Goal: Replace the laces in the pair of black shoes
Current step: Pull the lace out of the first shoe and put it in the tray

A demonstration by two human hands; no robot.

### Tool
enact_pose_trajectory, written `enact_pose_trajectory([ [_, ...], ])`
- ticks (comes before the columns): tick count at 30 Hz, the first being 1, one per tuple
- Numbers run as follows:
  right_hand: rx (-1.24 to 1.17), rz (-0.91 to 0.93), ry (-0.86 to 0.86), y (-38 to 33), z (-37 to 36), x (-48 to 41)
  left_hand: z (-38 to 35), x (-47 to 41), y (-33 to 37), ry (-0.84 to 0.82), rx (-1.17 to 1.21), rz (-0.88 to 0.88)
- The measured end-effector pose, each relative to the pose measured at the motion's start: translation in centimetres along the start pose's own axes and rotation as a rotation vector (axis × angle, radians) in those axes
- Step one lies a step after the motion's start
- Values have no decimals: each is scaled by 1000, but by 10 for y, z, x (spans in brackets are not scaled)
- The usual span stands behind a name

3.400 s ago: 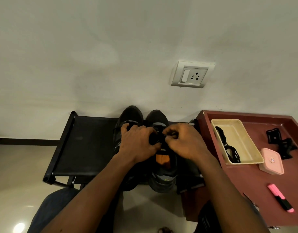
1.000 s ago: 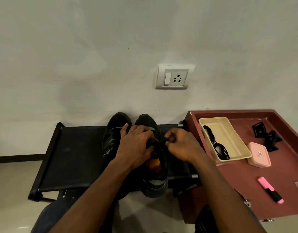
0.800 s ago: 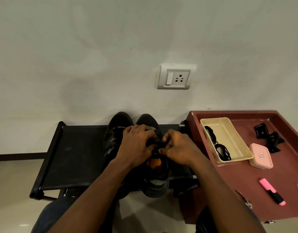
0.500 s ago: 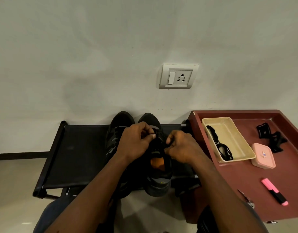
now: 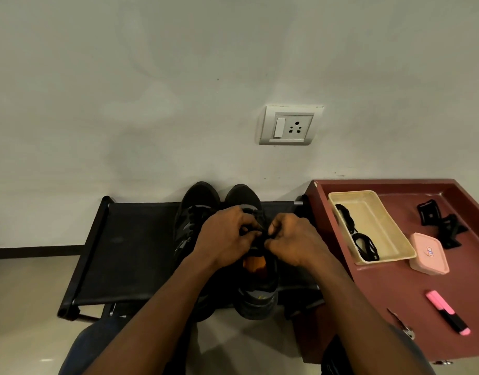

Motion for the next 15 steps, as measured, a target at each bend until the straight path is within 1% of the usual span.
enact_pose_trajectory([
  [3, 22, -13, 2, 0, 0, -1, 10, 1, -8, 72, 241, 79],
  [7, 42, -27, 8, 0, 1, -3, 21, 3, -34, 200, 827, 312],
  [8, 48, -27, 8, -1, 0, -3, 21, 4, -38, 212, 924, 347],
  [10, 59, -29, 8, -3, 0, -3, 18, 4, -39, 191, 981, 384],
  [13, 57, -31, 0, -4, -2, -3, 5, 3, -30, 77, 1016, 382],
  [14, 54, -28, -8, -4, -3, -3, 2, 3, -27, 44, 1000, 363],
  [15, 45, -26, -16, -4, -4, -3, 2, 2, -25, 18, 925, 329],
])
Point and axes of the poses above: each hand's wrist, its own x-axis away from the middle knuckle, its own z-axis out of the back of the hand, y = z × x, the point moved 10 cm from there along -x, towards the middle knuckle, and after that the axes turned 10 degrees about -x, right-handed, at the moved point
